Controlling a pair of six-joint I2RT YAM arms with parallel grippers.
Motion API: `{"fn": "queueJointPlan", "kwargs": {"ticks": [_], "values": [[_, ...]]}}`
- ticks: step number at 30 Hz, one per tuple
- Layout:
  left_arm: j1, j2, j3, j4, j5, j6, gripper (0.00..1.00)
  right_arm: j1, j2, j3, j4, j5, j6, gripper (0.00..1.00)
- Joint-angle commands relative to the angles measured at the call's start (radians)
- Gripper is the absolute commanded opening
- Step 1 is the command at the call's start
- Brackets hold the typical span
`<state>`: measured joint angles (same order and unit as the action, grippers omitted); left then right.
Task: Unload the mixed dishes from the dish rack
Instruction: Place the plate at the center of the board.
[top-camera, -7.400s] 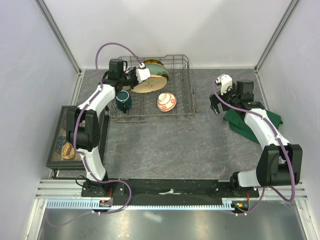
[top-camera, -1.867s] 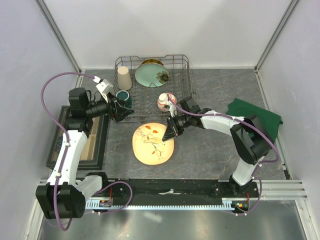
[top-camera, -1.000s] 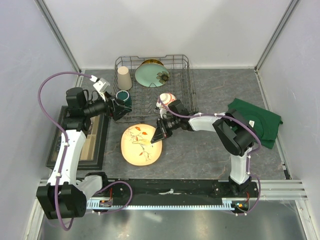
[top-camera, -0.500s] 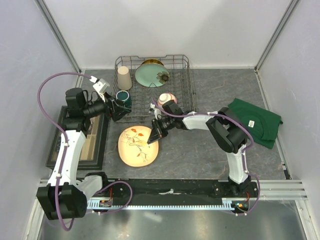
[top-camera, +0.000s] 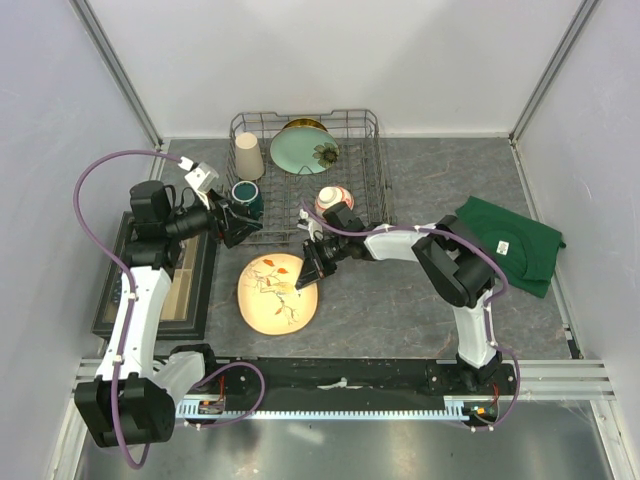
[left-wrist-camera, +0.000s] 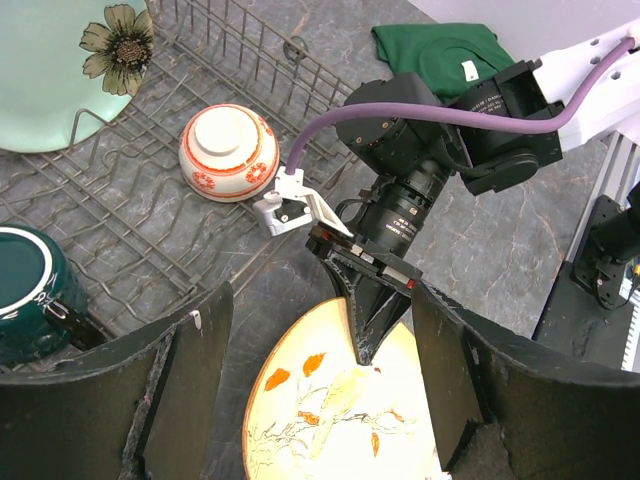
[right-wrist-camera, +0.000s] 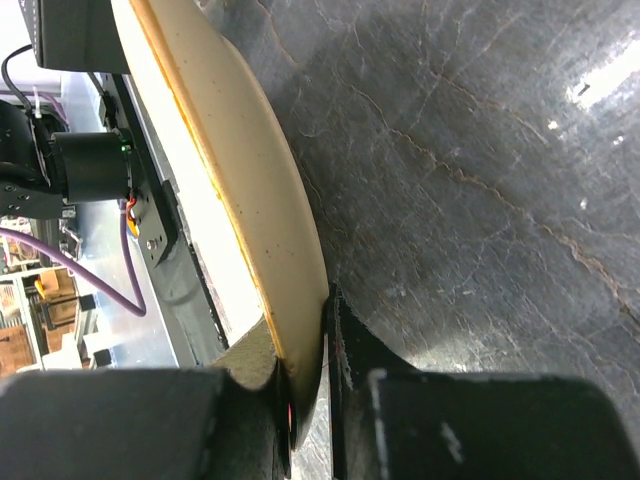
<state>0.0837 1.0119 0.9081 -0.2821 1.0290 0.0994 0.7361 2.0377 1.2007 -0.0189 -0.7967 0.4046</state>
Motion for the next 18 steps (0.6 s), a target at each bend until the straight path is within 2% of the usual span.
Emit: {"fn": "queueJointPlan", "kwargs": {"ticks": [1, 13, 18], "values": [[0.007, -0.022, -0.011, 0.014, 0.026, 0.026, 0.79, 0.009, -0.079, -0.026, 0.027, 0.02, 0.005, 0.0], [0.007, -0.029, -0.026, 0.023, 0.025, 0.019, 0.79, 0.022, -0.163, -0.13, 0.069, 0.155, 0.03, 0.0], [0.007, -0.036, -0.035, 0.026, 0.023, 0.013, 0.79, 0.028, -0.171, -0.171, 0.135, 0.182, 0.091, 0.0]]}}
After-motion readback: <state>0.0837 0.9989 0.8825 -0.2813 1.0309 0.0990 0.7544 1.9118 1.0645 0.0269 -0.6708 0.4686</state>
